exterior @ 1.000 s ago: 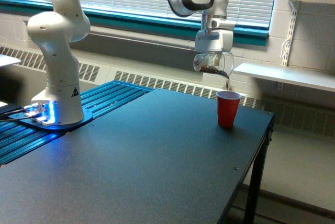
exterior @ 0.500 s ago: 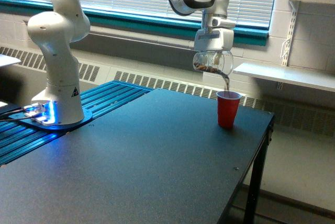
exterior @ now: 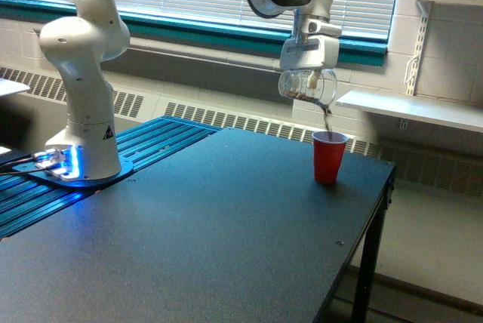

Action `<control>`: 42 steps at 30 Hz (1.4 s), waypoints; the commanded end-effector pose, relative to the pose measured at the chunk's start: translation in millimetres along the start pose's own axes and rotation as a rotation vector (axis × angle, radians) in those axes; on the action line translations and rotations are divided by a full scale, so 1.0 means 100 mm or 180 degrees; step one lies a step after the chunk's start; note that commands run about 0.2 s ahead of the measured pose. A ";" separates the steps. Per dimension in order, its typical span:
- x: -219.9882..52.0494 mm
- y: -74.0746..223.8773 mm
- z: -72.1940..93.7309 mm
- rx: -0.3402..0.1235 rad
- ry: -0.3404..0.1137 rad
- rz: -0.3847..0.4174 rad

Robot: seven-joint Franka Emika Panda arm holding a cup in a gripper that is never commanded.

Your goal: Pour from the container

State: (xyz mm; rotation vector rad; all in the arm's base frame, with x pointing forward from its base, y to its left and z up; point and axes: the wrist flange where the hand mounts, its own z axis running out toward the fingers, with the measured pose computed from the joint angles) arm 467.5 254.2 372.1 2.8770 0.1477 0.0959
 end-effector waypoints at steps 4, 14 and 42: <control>0.00 -0.04 -0.12 -0.0104 -0.0036 -0.0151; 0.03 -0.01 -0.20 -0.0139 -0.0110 -0.0207; 0.05 0.10 -0.31 -0.0007 -0.0190 -0.0259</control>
